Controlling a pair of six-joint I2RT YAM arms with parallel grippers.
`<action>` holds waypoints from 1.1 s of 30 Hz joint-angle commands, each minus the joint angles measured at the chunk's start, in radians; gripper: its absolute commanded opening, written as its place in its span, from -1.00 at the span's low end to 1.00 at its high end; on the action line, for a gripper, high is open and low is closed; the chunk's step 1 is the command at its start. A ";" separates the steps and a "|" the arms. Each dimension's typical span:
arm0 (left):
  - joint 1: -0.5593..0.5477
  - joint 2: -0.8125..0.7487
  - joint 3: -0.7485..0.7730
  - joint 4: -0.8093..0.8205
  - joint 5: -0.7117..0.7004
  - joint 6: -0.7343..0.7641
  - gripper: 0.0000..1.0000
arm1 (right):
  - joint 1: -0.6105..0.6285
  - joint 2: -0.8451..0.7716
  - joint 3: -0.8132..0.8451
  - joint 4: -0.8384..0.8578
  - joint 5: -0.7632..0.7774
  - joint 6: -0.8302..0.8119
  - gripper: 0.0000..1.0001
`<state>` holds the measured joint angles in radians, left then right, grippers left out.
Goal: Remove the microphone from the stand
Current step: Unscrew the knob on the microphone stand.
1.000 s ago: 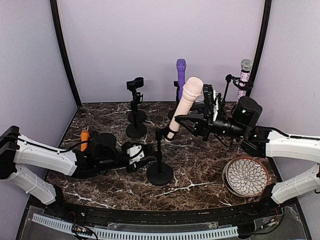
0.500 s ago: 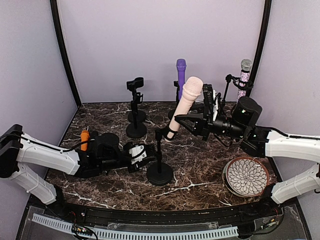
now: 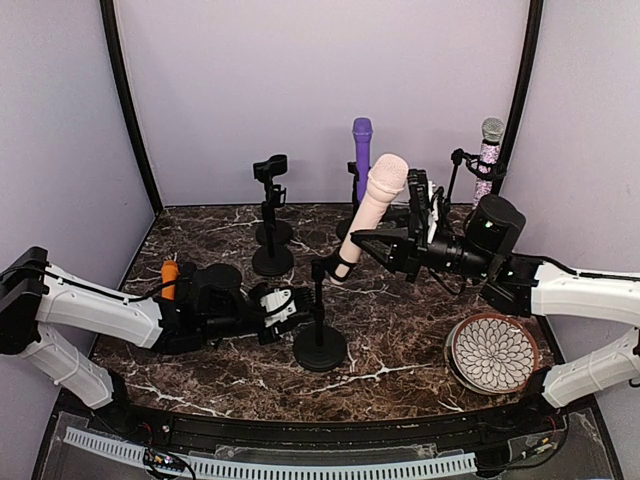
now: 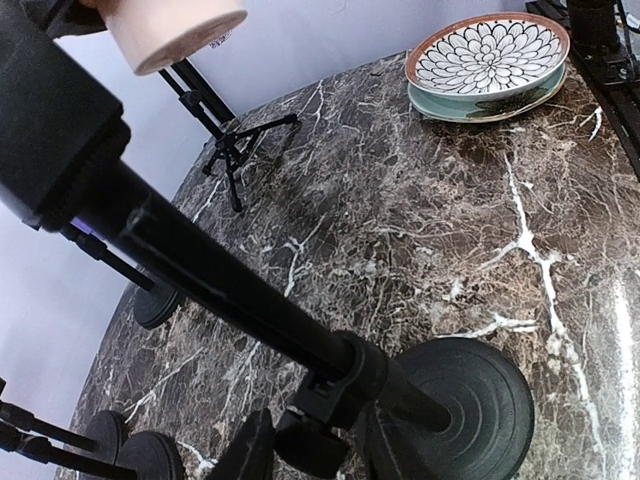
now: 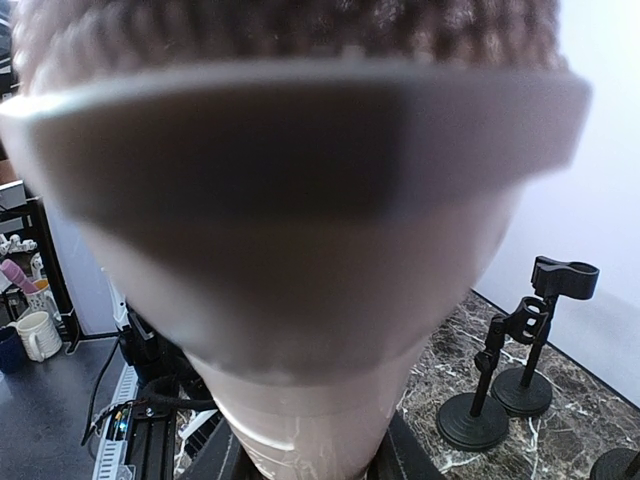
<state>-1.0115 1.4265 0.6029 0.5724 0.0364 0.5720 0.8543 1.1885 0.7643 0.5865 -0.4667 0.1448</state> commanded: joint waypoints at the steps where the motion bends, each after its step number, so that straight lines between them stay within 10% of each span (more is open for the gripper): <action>1: -0.007 0.012 0.026 -0.074 0.061 -0.001 -0.35 | -0.006 -0.024 -0.020 0.023 0.006 0.033 -0.77; 33: -0.007 0.049 0.128 -0.354 0.167 -0.118 -0.29 | -0.006 -0.060 -0.051 0.052 0.004 0.053 -0.78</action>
<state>-1.0096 1.4460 0.7231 0.3546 0.1184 0.4992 0.8543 1.1496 0.7284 0.5980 -0.4671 0.1631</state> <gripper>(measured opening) 0.356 0.331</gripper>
